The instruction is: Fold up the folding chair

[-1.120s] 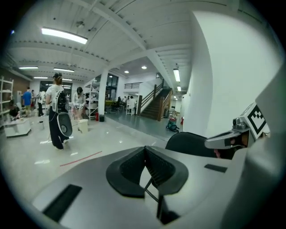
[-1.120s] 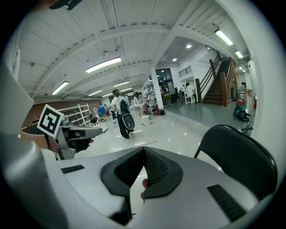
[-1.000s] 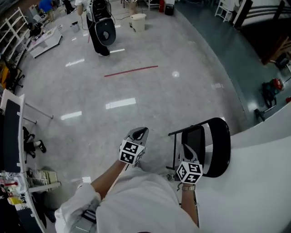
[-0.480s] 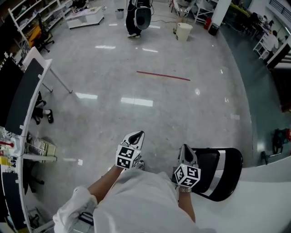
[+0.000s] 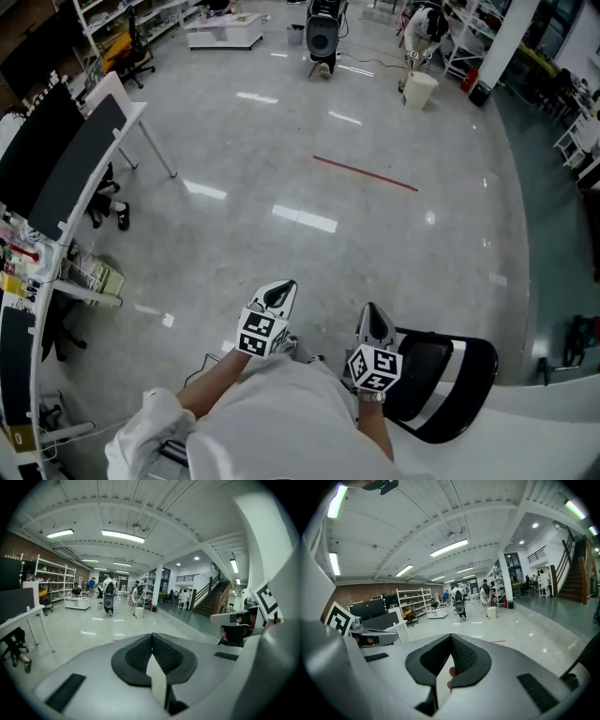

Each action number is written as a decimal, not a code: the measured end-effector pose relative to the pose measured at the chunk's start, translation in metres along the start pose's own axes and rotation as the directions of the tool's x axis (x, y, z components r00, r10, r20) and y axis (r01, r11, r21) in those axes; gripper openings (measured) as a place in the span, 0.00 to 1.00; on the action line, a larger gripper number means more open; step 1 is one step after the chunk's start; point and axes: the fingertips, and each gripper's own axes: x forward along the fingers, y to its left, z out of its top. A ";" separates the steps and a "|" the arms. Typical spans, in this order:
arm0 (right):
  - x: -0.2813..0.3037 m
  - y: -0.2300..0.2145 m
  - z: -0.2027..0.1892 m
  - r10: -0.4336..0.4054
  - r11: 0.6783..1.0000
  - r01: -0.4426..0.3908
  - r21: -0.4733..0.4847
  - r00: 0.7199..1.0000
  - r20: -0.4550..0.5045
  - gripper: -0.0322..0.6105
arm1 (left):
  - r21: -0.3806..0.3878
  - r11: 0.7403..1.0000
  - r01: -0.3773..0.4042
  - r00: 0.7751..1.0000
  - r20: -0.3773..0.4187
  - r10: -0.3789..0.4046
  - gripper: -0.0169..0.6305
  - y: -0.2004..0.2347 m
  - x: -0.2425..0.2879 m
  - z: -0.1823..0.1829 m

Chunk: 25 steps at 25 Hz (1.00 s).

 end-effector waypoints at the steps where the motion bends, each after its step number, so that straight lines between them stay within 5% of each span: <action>1: -0.001 0.002 0.001 0.013 1.000 -0.013 -0.007 1.000 -0.001 0.05 | -0.009 1.000 -0.006 1.000 0.004 0.006 0.04 -0.002 -0.003 0.002; 13: -0.031 -0.021 -0.003 0.100 0.994 -0.099 -0.050 0.995 0.020 0.05 | -0.058 0.991 -0.121 0.989 0.076 0.126 0.04 -0.052 -0.021 0.005; 25: -0.033 -0.023 -0.025 0.010 0.999 -0.012 -0.052 0.999 -0.044 0.05 | -0.060 0.998 -0.020 0.997 0.069 0.024 0.04 -0.057 -0.001 -0.004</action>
